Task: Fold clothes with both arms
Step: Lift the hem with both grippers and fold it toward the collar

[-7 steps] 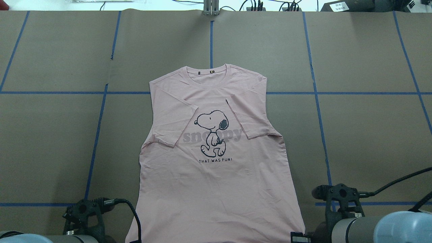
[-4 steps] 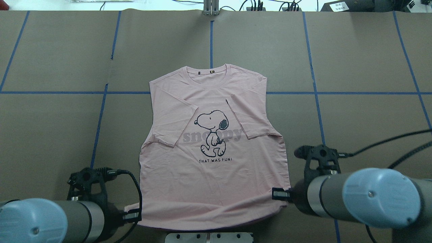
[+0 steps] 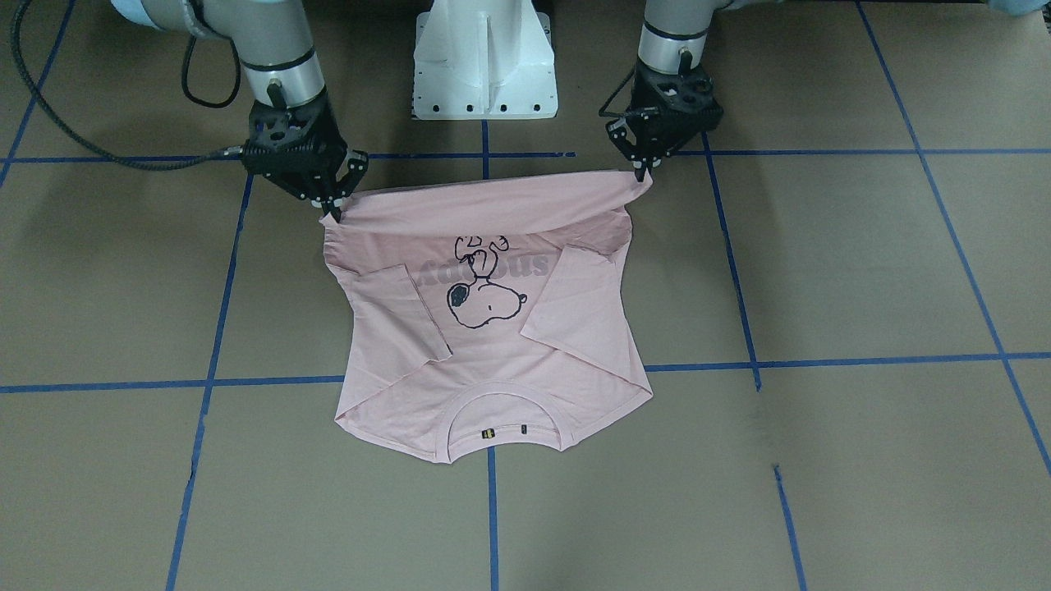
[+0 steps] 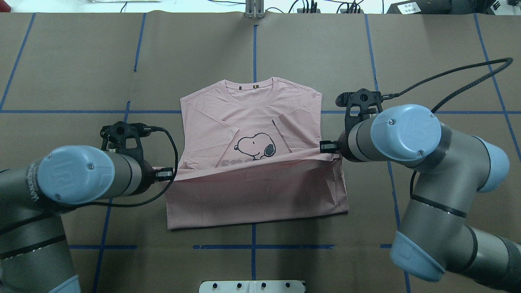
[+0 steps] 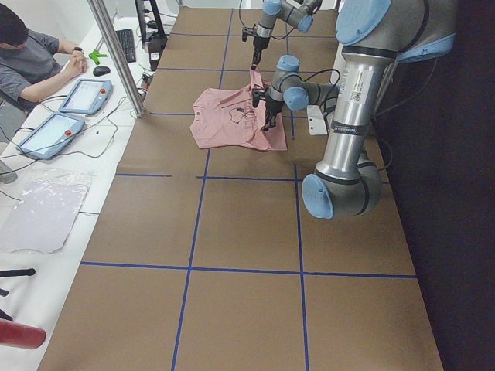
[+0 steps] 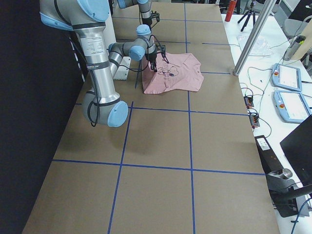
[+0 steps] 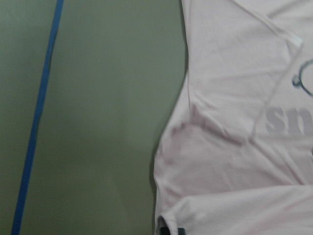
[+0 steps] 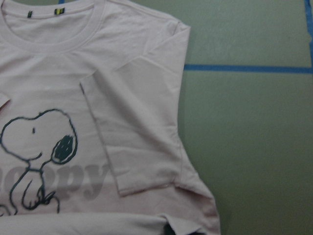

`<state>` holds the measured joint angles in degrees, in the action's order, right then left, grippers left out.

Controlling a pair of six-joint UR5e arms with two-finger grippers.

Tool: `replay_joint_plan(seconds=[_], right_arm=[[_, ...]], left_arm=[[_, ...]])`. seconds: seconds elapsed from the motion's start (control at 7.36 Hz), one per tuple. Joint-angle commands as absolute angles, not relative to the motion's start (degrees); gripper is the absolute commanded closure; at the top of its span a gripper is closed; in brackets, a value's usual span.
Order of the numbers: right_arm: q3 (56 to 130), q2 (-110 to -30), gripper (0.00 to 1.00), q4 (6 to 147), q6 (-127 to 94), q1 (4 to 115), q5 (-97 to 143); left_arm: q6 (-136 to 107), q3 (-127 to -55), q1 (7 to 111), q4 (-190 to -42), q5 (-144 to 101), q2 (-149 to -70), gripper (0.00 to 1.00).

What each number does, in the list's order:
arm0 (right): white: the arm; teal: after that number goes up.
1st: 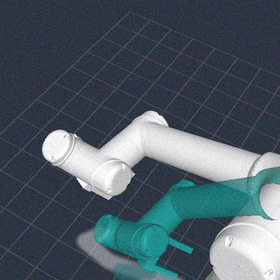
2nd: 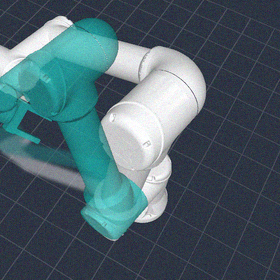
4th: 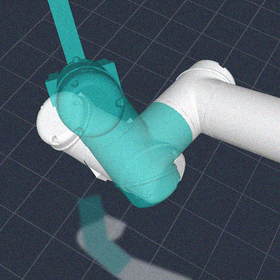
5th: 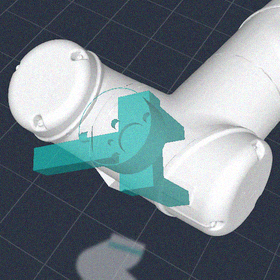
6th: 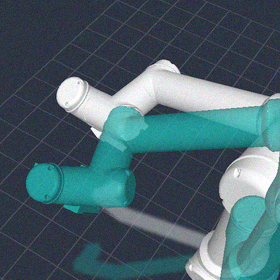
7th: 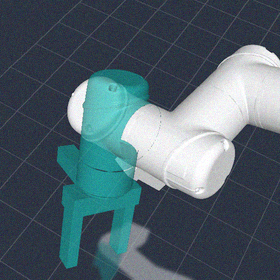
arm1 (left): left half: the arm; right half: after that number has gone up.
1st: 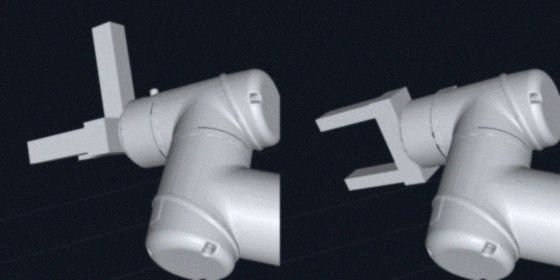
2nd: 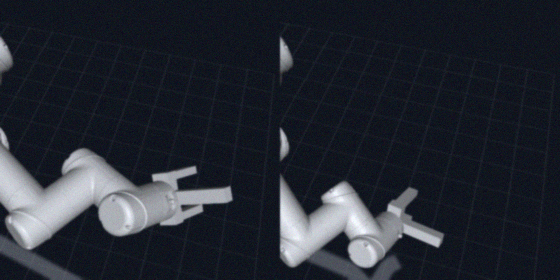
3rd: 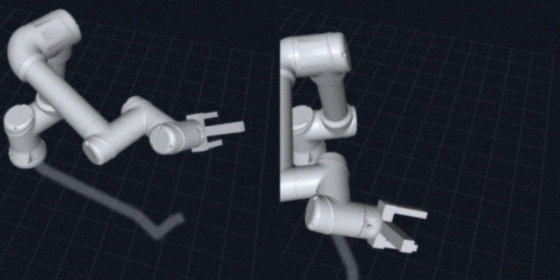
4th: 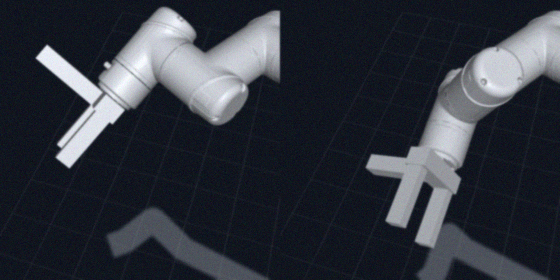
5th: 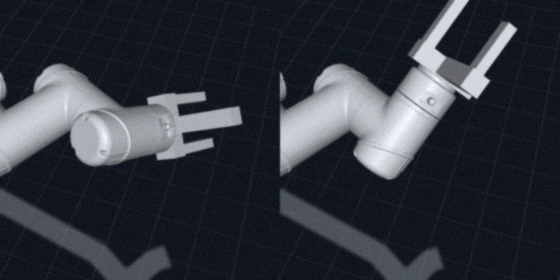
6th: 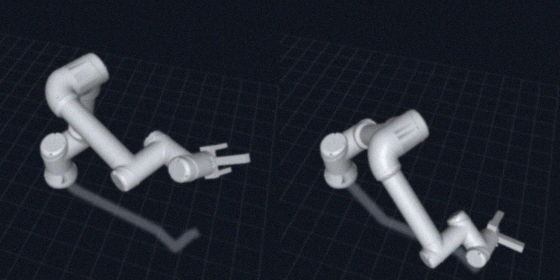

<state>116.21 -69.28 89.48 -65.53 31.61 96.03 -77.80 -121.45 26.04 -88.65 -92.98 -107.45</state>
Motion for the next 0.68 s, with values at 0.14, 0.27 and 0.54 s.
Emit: replay_joint_plan(seconds=[0.14, 0.27, 0.54], right_arm=[[101.9, -62.9, 1.0, 80.0, -62.1, 37.3, 96.0], [95.9, -58.2, 1.0, 79.5, -62.0, 39.0, 96.0], [80.6, -53.3, 1.0, 64.9, -62.0, 41.0, 95.5]], left_arm=[[-71.3, -107.9, 36.4, -92.9, -95.7, -115.6, 1.0], [-70.0, -103.3, 39.1, -97.5, -95.7, -115.9, 1.0], [-69.9, -91.0, 41.2, -110.7, -95.6, -116.3, 1.0]])
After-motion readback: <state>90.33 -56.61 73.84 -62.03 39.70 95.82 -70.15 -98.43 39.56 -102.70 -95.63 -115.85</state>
